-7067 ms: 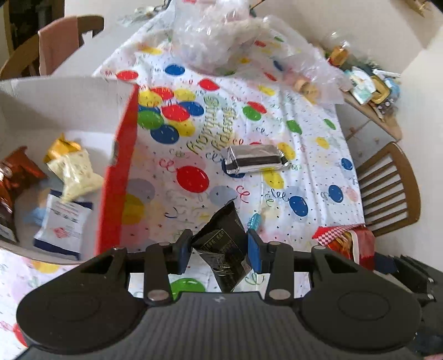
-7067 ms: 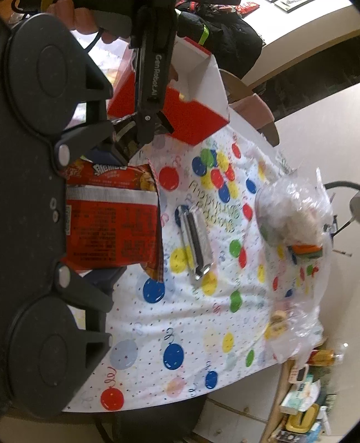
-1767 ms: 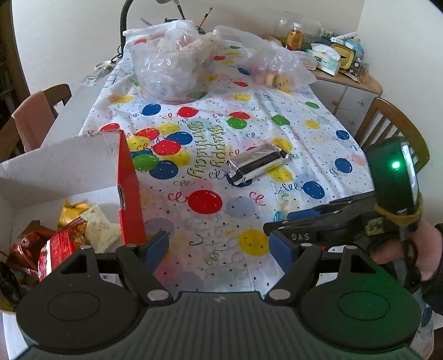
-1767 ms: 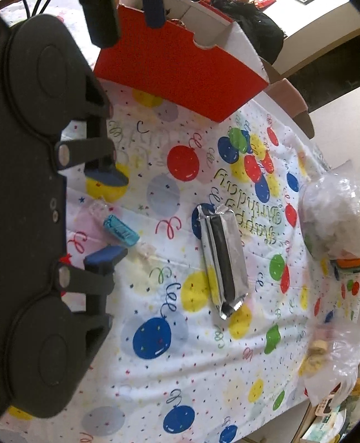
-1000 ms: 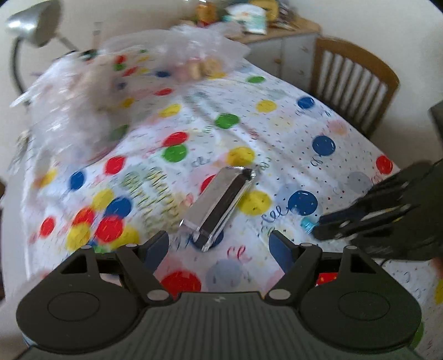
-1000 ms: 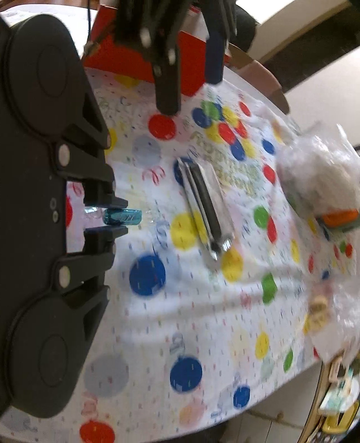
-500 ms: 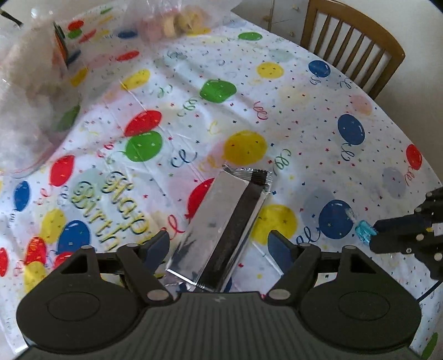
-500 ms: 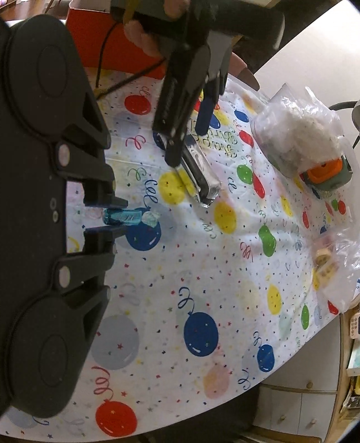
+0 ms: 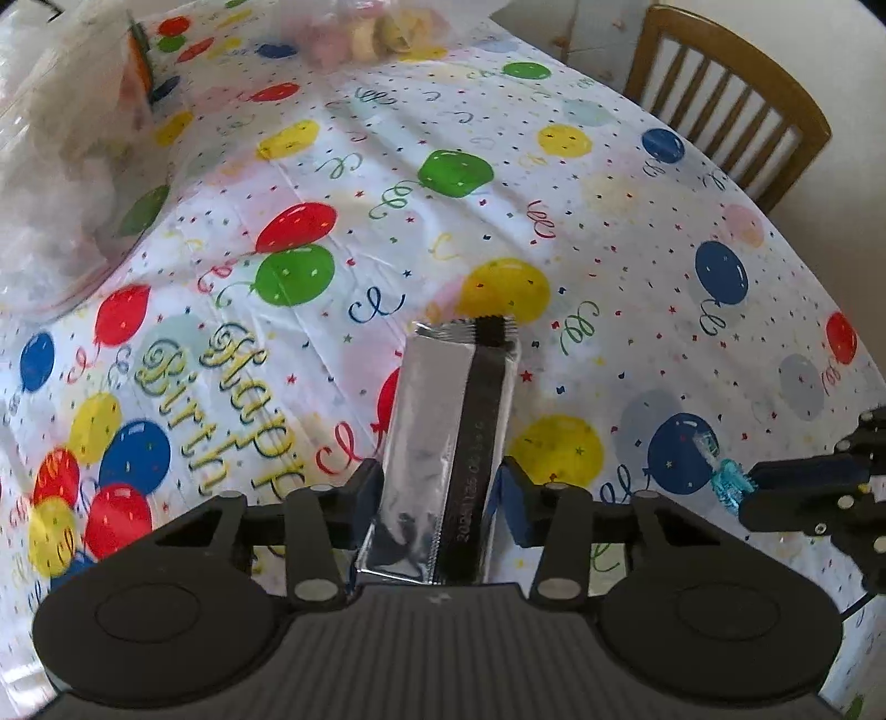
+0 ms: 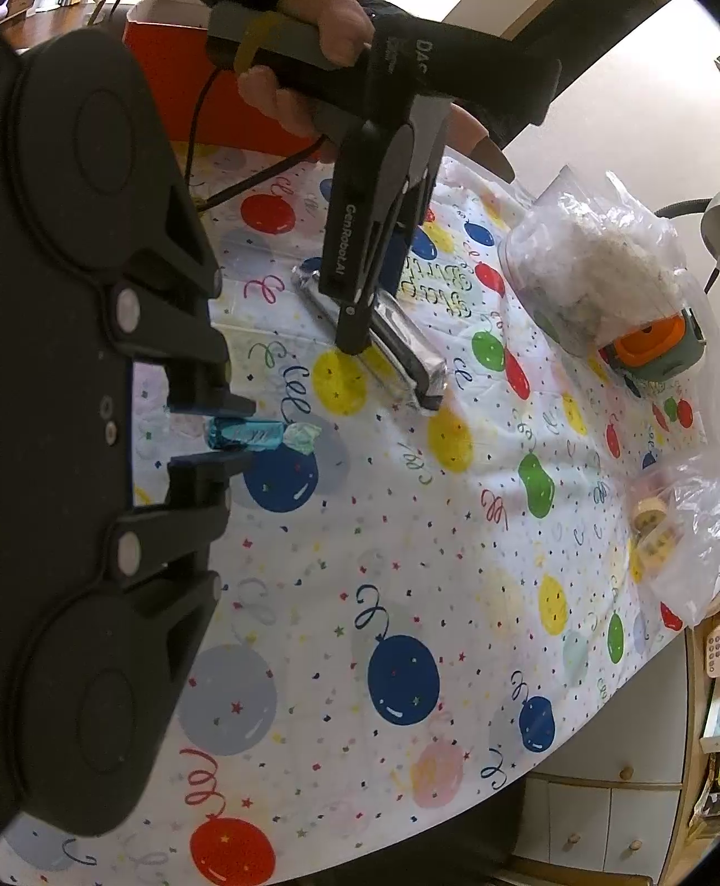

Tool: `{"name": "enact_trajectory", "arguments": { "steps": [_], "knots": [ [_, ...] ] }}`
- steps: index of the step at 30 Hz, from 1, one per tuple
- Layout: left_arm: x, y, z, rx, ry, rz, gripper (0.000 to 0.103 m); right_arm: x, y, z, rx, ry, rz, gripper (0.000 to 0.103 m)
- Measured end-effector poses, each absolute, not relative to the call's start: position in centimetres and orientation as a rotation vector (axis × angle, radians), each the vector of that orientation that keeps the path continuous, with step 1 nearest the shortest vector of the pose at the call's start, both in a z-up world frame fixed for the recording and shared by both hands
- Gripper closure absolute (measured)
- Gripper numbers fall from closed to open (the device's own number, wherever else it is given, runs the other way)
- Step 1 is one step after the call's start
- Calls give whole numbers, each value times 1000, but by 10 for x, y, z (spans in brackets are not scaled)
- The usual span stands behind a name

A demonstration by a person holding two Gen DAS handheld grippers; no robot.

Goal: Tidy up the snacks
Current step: 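Carry the silver bar and blue candy over the box with both grippers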

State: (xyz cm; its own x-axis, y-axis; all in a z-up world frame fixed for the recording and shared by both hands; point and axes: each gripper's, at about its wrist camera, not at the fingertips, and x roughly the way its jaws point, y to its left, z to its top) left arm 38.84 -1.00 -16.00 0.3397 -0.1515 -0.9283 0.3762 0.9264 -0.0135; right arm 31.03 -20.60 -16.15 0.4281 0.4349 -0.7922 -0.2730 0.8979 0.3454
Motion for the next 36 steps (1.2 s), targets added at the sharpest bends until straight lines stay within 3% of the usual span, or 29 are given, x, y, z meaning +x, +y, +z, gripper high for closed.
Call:
{"name": "enact_trajectory", "arguments": {
  "steps": [18, 36],
  "knots": [
    [310, 1, -122, 1, 1167, -150, 62, 271, -208, -136, 157, 1001, 427, 92],
    [184, 41, -34, -81, 973, -100, 62, 187, -165, -58, 83, 888, 475, 92]
  ]
}}
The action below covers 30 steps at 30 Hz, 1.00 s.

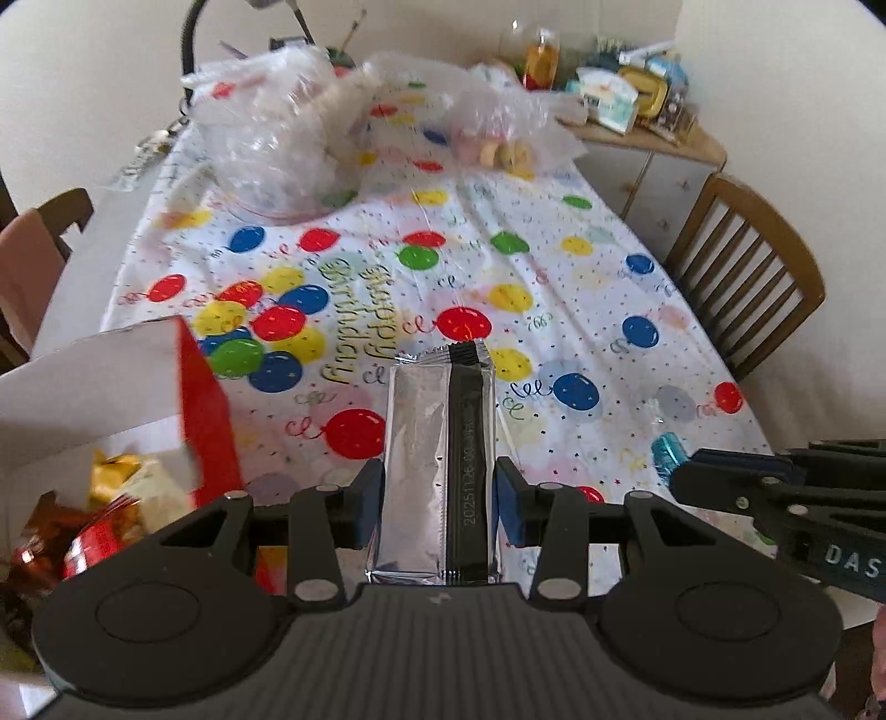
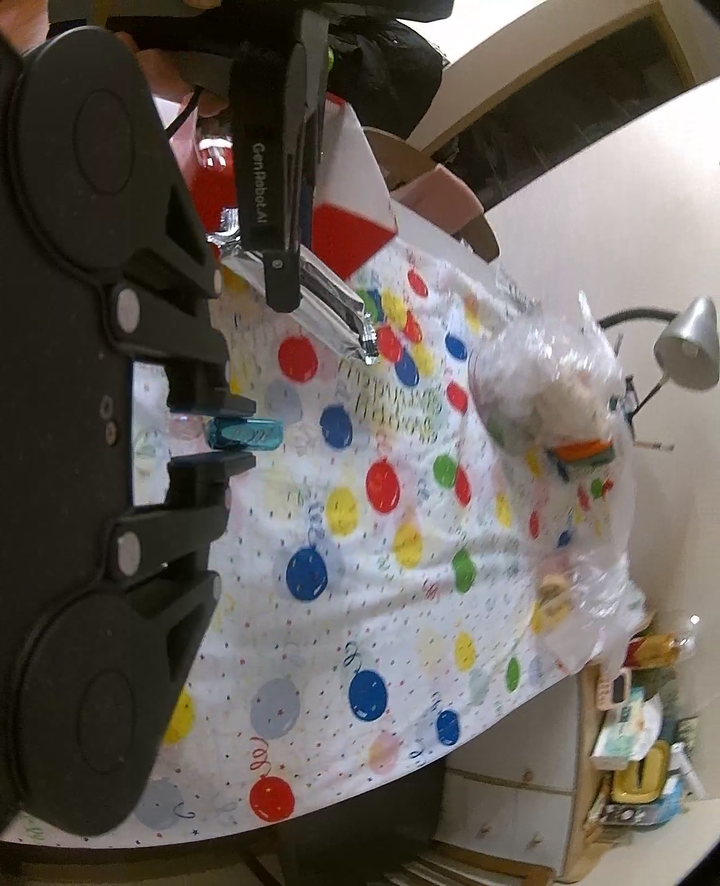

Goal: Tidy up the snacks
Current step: 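Carry the silver bar and blue candy over the box with both grippers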

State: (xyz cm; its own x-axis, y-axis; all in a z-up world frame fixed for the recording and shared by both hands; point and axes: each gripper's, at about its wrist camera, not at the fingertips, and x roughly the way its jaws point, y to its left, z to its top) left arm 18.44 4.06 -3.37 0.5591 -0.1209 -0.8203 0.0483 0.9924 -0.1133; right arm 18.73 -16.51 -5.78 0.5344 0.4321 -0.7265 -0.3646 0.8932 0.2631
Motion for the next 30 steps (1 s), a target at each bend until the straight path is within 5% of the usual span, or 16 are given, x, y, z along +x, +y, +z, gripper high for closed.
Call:
{"name": "enact_trajectory", "arguments": {
  "steps": [17, 30],
  "knots": [
    [100, 145, 19, -110, 867, -15, 62, 133, -53, -15, -9, 808, 565, 92],
    [78, 250, 5, -144, 882, 130, 62, 142, 59, -35, -84, 836, 640, 92]
  ]
}}
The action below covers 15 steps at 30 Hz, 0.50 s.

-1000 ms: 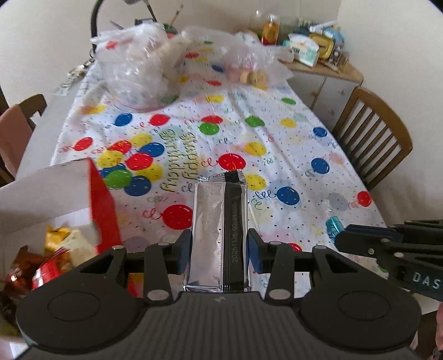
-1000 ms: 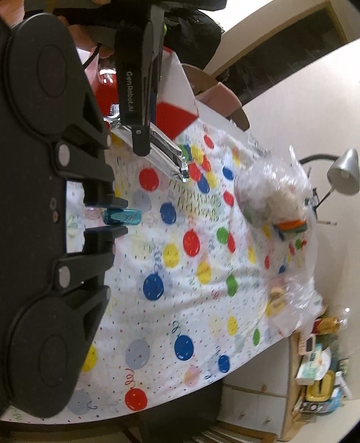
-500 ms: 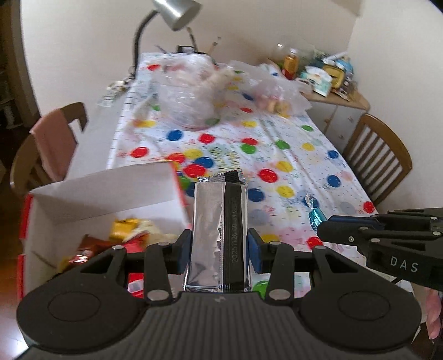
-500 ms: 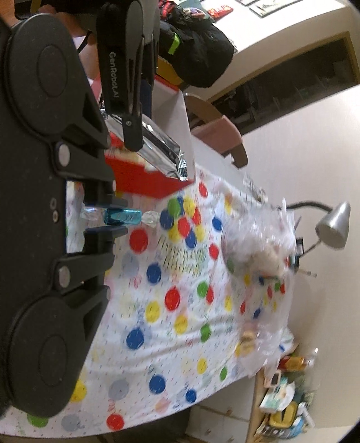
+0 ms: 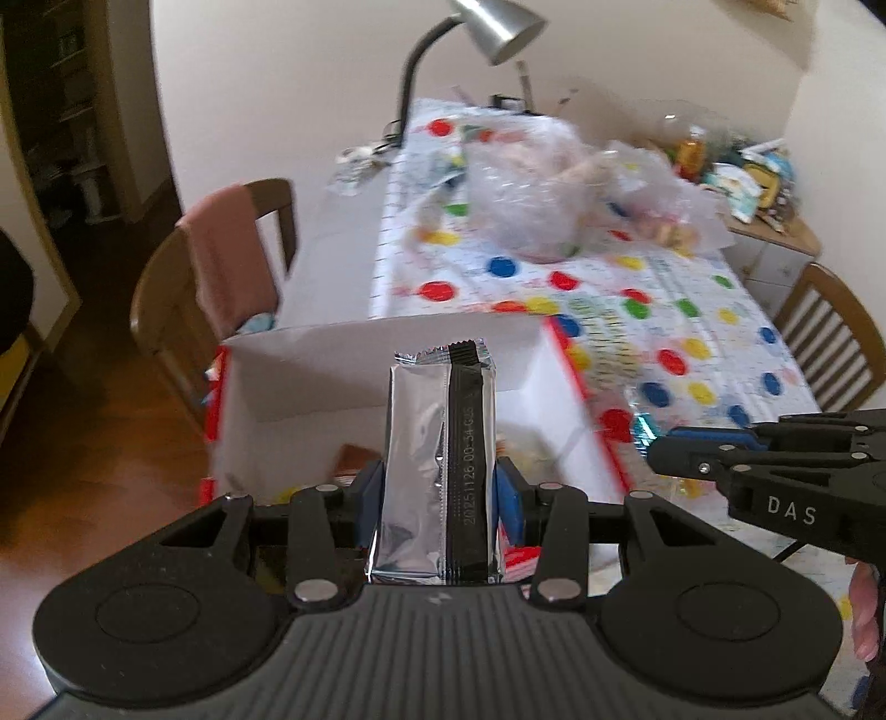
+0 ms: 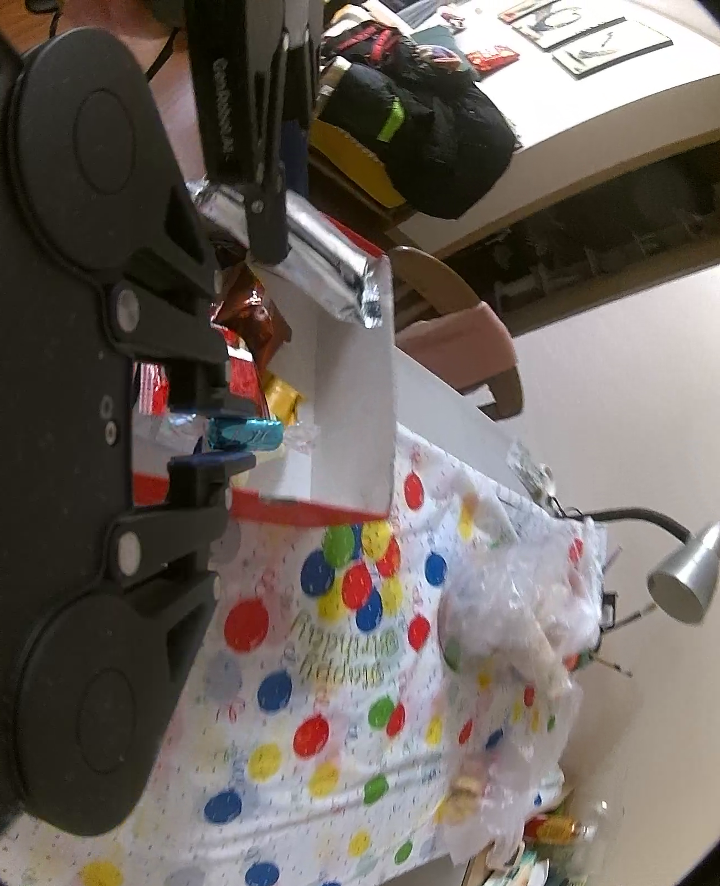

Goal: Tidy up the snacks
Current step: 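Carry the silver bar and blue candy over the box with both grippers, then lower both items into the box and open both grippers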

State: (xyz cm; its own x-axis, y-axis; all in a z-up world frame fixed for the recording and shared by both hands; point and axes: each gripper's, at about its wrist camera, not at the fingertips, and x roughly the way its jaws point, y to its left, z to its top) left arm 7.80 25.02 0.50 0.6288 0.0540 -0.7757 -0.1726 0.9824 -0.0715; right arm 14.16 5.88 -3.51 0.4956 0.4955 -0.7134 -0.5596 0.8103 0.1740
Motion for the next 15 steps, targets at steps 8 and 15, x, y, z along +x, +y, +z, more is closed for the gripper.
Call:
{"name": "enact_trajectory", "arguments": {
  "steps": [8, 15],
  "knots": [
    [84, 298, -29, -144, 934, 206, 62, 162, 98, -71, -118, 897, 631, 92],
    [95, 310, -53, -118, 965, 220, 62, 175, 119, -99, -149, 941, 622, 92]
  ]
}}
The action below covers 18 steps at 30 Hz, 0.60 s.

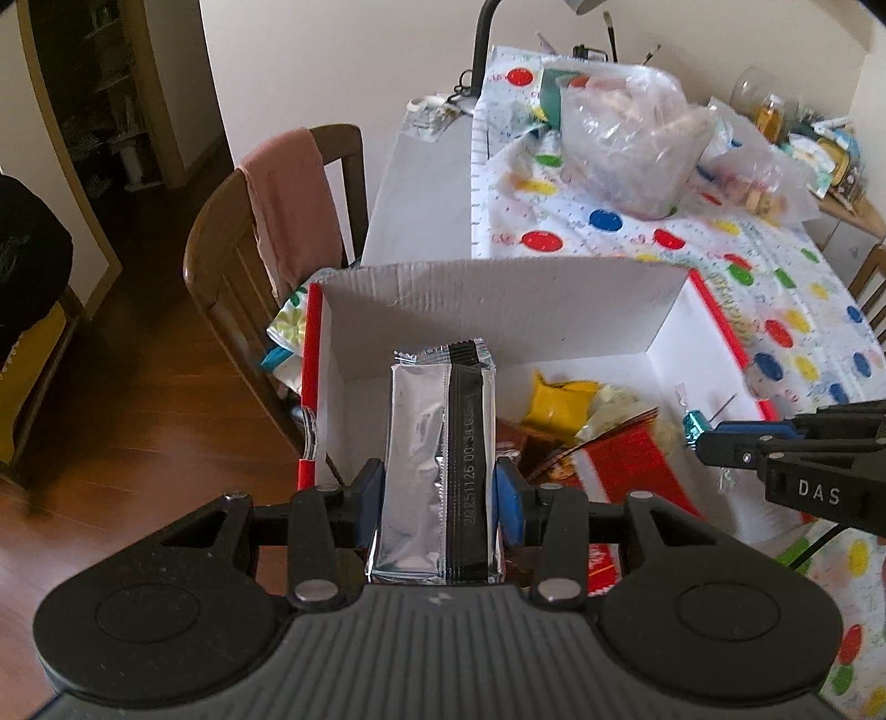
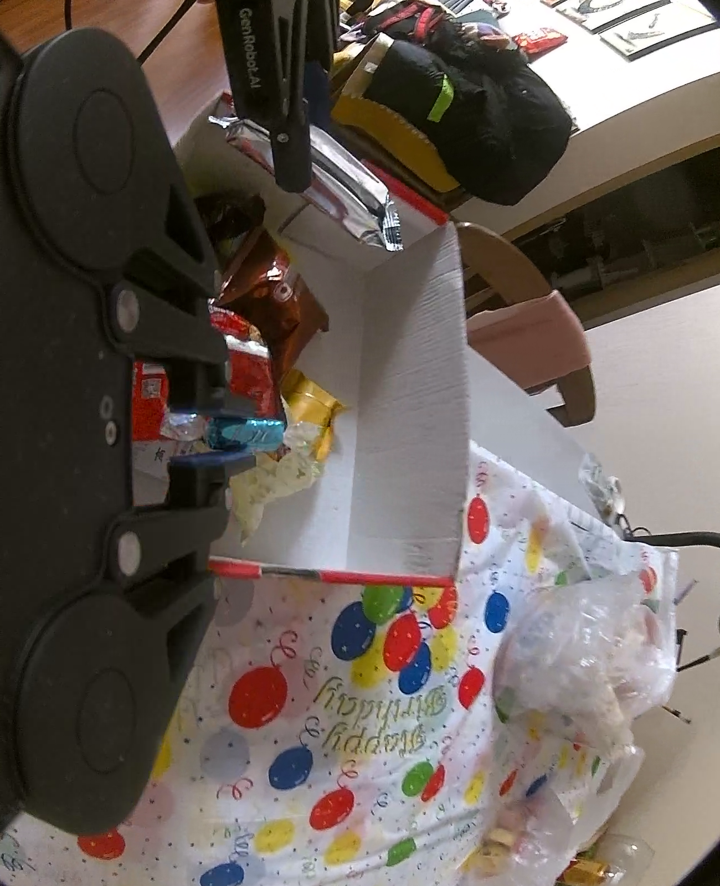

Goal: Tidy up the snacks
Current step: 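Lower both items into the box and open both grippers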

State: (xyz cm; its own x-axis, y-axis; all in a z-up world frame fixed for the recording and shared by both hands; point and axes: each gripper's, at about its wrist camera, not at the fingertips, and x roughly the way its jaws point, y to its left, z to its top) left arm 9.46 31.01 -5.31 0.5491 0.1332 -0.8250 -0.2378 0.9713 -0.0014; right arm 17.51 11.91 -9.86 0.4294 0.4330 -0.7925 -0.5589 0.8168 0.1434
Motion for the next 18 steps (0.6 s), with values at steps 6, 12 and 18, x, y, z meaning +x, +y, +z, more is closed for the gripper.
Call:
{"name": "enact_trajectory", "arguments": {
  "steps": [6, 12, 18],
  "knots": [
    [97, 306, -72, -106, 999, 197, 62, 179, 126, -111, -171, 968, 615, 92],
    [96, 300, -85, -109, 1029, 167, 62, 178, 128, -117, -190, 989, 619, 88],
    [95, 298, -89, -113, 1022, 174, 61, 176, 127, -120, -192, 998, 615, 79]
  ]
}}
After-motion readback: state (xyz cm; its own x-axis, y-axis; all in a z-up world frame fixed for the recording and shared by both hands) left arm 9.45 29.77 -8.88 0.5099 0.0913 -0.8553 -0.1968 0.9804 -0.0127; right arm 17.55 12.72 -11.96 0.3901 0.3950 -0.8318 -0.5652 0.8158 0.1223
